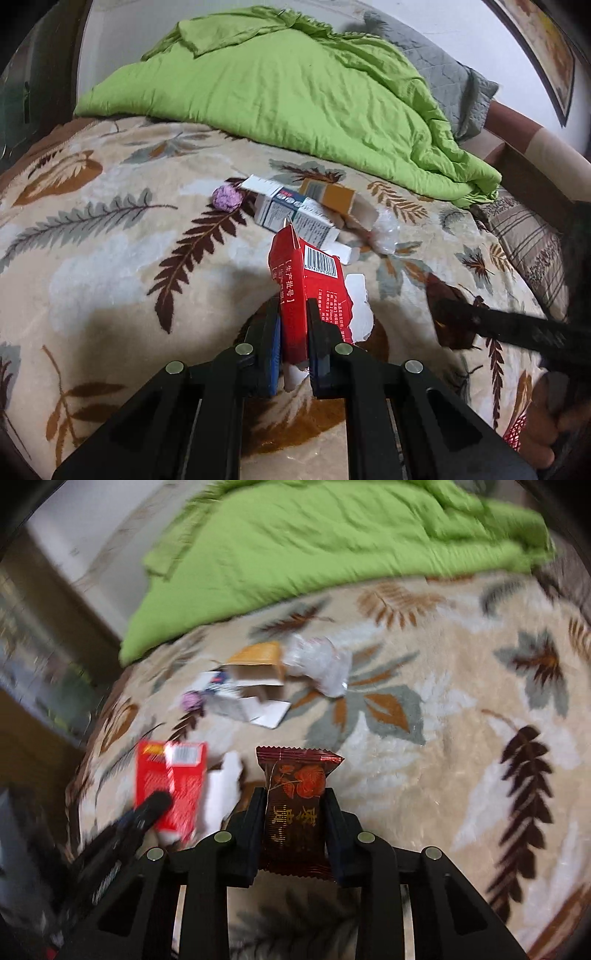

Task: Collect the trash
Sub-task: 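Grasp the red candy wrapper with the right tool while the left tool holds the red box, then hold the red box and candy wrapper raised above the bed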

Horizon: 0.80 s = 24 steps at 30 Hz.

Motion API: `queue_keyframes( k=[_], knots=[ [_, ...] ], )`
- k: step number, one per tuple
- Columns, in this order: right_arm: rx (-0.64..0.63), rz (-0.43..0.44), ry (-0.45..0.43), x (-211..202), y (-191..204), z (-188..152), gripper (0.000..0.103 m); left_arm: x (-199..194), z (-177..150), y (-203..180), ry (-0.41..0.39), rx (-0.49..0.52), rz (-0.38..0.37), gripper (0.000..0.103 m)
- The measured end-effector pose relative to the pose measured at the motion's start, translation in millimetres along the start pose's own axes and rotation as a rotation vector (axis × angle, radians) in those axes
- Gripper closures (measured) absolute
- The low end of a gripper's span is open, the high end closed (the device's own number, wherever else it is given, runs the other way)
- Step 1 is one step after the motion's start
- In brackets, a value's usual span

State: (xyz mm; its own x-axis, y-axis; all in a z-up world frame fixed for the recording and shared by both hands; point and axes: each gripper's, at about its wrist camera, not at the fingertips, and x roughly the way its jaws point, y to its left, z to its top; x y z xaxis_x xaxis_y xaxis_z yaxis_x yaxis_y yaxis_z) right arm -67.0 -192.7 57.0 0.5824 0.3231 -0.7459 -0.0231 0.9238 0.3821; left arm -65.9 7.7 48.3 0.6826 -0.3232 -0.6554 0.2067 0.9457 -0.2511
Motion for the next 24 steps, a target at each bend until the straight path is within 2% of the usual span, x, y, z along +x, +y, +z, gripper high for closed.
queue_keyframes(
  k=[4, 9, 14, 24],
  knots=[
    [-0.114, -0.020, -0.082, -29, 13, -19, 0.072, -15, -6, -15, -0.039, 0.077, 0.022, 0.092],
    [-0.169, -0.031, -0.117, -49, 16, -41, 0.072, -36, -21, -25, -0.039, 0.131, 0.022, 0.092],
    [-0.176, -0.032, -0.136, -54, 15, -52, 0.072, -56, -31, -21, -0.068, 0.125, 0.041, 0.092],
    [-0.154, -0.045, -0.147, -55, 11, -56, 0.072, -51, -33, -25, -0.058, 0.146, 0.076, 0.092]
  ],
)
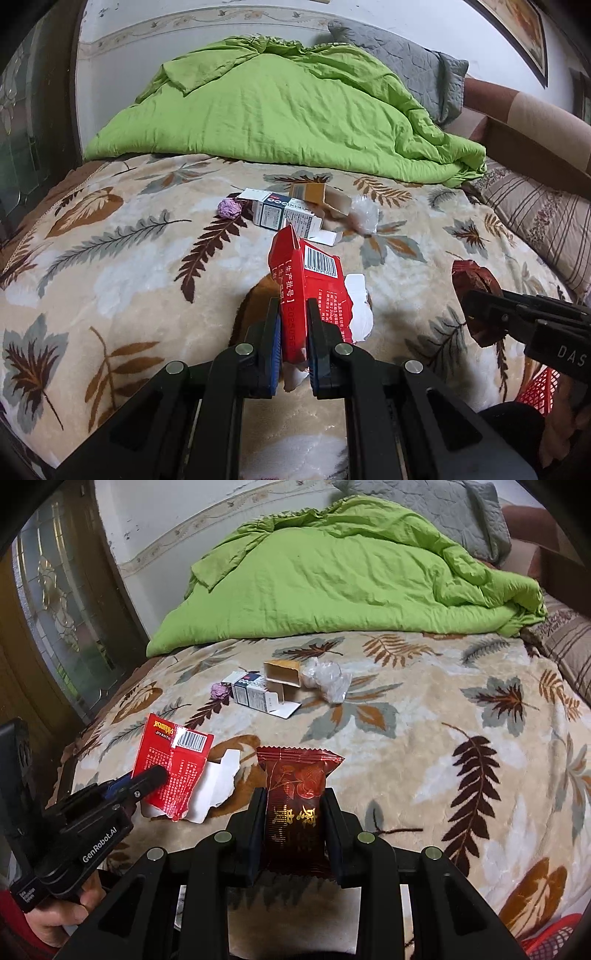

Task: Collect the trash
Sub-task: 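Hold the red box and candy wrapper raised above the bed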

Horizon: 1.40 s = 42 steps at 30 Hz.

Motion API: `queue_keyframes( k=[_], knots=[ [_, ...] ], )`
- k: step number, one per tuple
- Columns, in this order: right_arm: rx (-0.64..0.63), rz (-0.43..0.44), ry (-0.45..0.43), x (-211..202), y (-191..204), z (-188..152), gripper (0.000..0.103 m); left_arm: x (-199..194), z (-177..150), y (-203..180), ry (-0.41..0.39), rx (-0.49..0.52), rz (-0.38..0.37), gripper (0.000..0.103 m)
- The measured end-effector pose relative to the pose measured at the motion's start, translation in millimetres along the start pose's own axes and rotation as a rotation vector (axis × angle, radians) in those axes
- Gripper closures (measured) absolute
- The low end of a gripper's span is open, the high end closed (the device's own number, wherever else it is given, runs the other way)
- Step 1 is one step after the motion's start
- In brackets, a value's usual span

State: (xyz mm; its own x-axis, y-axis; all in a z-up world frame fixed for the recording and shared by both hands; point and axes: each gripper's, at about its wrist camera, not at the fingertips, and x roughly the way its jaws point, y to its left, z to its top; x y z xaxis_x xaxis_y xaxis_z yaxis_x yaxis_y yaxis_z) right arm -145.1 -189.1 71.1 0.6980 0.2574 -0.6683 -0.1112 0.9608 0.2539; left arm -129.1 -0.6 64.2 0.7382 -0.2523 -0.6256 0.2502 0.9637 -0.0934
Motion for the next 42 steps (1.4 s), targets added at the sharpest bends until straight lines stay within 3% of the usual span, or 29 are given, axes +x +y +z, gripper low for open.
queue_keyframes(
  k=[42],
  knots=[
    [0.048, 0.018, -0.023, -33, -3, -17, 0.072, -25, -6, -22, 0.017, 0.086, 0.078, 0.092]
  ],
)
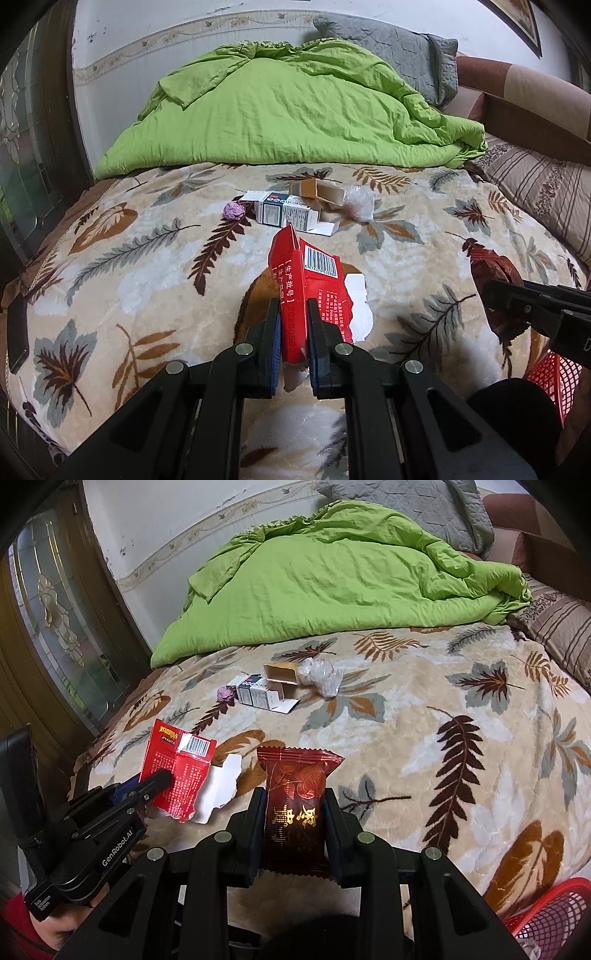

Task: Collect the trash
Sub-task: 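Hold the red box and candy wrapper raised above the bed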

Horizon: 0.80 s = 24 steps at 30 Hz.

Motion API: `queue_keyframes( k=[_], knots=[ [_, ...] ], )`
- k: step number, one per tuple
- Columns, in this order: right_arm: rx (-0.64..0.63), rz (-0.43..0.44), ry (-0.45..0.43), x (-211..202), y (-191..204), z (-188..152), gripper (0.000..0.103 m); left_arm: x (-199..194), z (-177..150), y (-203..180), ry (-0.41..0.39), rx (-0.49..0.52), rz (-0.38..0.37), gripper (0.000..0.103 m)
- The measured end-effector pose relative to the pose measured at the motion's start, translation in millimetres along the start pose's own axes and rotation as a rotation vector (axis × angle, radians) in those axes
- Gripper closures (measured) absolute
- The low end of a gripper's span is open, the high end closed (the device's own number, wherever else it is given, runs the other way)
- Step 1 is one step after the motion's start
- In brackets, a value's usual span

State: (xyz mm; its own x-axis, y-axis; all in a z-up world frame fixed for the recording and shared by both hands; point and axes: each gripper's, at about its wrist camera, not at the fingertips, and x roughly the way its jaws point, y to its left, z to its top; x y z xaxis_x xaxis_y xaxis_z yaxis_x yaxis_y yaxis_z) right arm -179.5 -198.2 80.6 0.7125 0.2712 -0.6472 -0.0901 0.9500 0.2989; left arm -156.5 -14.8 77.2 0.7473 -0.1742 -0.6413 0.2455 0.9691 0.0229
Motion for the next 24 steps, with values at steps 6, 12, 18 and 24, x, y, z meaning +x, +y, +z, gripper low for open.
queue_keyframes(
  k=[6, 12, 18, 24],
  knots=[
    [0.009, 0.004, -0.005, -6, 1, 0, 0.072, -3, 1, 0, -0.004, 0.003, 0.000, 0.092],
    [0.020, 0.008, -0.005, -8, 0, 0, 0.072, -6, 3, -2, -0.006, 0.005, -0.004, 0.092],
    [0.037, 0.012, -0.006, -12, -4, 0, 0.072, -8, 5, -6, -0.008, 0.009, -0.007, 0.092],
    [0.047, 0.012, -0.012, -15, -5, 0, 0.072, -10, 5, -9, -0.008, 0.010, -0.009, 0.092]
  ],
)
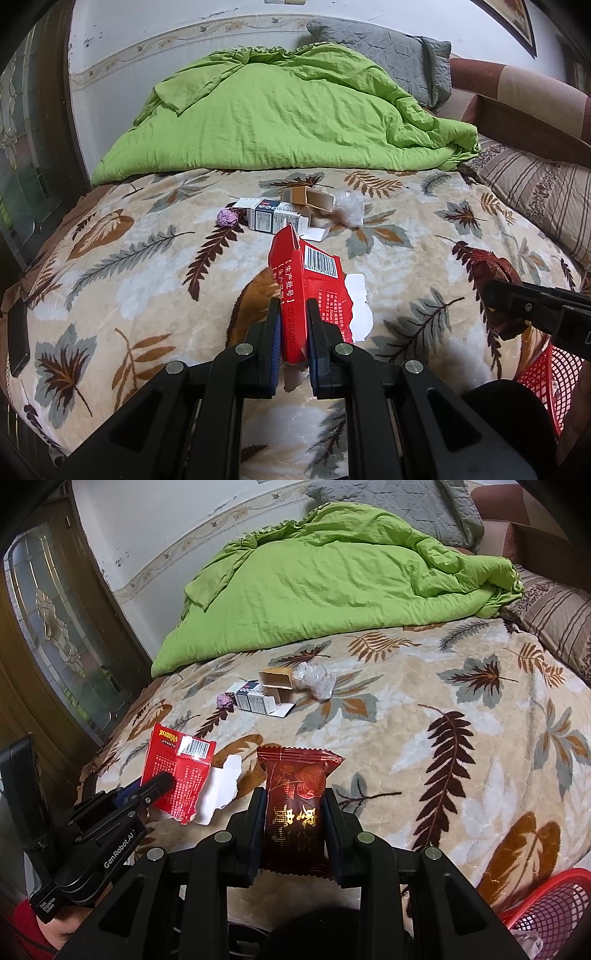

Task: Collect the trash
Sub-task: 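Hold the red box and candy wrapper raised above the bed, then carry both items over the red wastebasket and open both tools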

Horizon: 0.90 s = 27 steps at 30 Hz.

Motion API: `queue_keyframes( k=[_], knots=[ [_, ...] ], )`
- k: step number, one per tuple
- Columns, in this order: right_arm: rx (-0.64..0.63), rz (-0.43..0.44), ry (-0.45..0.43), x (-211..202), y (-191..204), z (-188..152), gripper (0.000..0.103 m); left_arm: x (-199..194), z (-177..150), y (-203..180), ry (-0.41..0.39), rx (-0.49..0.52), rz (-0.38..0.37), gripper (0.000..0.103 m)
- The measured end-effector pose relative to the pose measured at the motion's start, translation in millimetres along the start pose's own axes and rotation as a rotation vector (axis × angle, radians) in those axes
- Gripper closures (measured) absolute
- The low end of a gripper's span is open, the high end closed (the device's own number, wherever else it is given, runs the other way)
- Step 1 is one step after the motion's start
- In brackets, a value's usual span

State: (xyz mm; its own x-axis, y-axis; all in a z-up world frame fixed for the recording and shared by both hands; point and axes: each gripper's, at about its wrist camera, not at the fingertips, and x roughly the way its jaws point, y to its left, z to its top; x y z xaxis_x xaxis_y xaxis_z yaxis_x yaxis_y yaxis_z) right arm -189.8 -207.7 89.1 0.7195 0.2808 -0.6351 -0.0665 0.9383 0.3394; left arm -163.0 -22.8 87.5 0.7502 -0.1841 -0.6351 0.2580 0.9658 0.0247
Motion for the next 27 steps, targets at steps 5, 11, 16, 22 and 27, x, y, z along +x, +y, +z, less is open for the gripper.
queue_keyframes(
  k=[5, 11, 16, 22, 27],
  knots=[
    [0.006, 0.000, -0.002, -2, -2, 0, 0.072, -2, 3, -6, -0.002, 0.005, -0.002, 0.092],
    [0.015, 0.001, -0.010, -6, -5, 1, 0.072, -4, 4, -11, -0.004, 0.007, -0.004, 0.092],
    [0.025, -0.001, -0.017, -10, -8, 0, 0.072, -6, 6, -15, -0.006, 0.009, -0.014, 0.092],
    [0.058, -0.008, -0.029, -26, -20, 0, 0.072, -12, 10, -24, -0.016, 0.016, -0.080, 0.092],
    [0.119, -0.037, -0.058, -58, -46, -4, 0.072, -21, 15, -46, -0.027, 0.057, -0.179, 0.092]
  ],
)
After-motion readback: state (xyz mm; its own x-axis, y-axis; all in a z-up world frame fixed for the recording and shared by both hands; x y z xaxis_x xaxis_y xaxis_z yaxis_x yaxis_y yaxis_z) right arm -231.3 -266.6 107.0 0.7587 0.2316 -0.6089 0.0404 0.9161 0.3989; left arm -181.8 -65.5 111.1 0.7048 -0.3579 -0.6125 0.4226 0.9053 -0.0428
